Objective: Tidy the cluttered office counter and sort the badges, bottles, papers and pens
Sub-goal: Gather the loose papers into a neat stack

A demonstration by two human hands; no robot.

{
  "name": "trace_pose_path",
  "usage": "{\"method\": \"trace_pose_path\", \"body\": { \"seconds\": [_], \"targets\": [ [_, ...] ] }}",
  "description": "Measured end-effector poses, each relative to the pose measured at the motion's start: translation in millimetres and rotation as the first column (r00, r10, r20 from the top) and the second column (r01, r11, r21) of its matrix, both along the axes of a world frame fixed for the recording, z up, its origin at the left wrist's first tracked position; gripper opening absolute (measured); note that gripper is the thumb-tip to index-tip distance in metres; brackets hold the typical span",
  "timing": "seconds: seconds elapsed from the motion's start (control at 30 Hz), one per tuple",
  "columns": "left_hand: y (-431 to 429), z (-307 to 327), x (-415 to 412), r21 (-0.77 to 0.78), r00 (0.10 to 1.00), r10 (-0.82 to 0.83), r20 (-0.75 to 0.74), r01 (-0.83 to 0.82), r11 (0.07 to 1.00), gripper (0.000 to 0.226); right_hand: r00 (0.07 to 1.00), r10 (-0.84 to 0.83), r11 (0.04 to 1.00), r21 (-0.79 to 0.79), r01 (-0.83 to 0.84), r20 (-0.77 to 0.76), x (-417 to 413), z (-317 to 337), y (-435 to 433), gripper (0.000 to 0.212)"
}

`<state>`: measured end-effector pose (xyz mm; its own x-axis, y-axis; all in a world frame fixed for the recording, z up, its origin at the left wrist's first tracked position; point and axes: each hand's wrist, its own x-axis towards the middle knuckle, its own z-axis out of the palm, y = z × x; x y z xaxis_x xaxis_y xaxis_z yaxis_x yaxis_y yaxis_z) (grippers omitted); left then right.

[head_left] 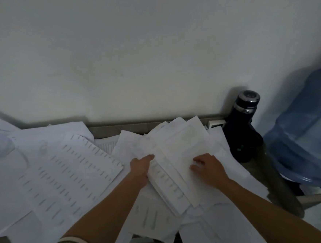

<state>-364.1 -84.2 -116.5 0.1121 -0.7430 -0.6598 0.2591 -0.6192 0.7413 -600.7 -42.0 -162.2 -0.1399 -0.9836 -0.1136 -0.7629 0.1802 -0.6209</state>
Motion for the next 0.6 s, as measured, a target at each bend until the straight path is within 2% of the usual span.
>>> {"method": "trace_pose_path", "body": {
  "seconds": [0.13,0.2,0.27,0.37,0.43,0.5,0.6],
  "targets": [
    [-8.7,-2.3,-32.3,-0.027,0.998,-0.045,0.051,0.046,0.999,0.043,0.98,-0.059,0.998,0.042,0.052,0.192,-16.3,2.3,-10.2,0.027],
    [-17.0,-7.7,-37.4,-0.024,0.996,-0.052,0.07,0.054,0.998,0.048,0.965,-0.082,0.996,0.065,0.068,0.247,-20.7,2.8,-13.6,0.025],
    [-22.1,-9.2,-40.3,-0.024,0.992,-0.074,0.098,0.076,0.997,0.042,0.955,-0.113,0.993,0.045,0.105,0.275,-26.0,3.8,-14.5,0.023],
    [-23.4,-8.6,-32.1,-0.031,0.987,-0.127,0.094,0.131,0.991,0.034,0.961,-0.217,0.965,-0.107,0.238,0.173,-38.2,8.5,-11.9,0.023],
    [-23.5,-7.8,-15.6,-0.017,0.968,-0.239,0.082,0.241,0.97,0.034,0.957,-0.278,0.939,-0.186,0.288,0.081,-47.9,11.8,-12.6,0.028],
    [-25.3,-11.1,4.2,0.023,0.949,-0.304,0.078,0.303,0.953,0.034,0.956,-0.289,0.95,-0.109,0.293,0.057,-50.4,15.0,-16.5,0.039],
    [-20.4,-14.4,21.9,0.035,0.97,-0.242,0.006,0.242,0.97,0.026,0.961,-0.276,0.96,0.052,0.277,-0.025,-33.2,15.0,-20.1,0.059]
  ]
}}
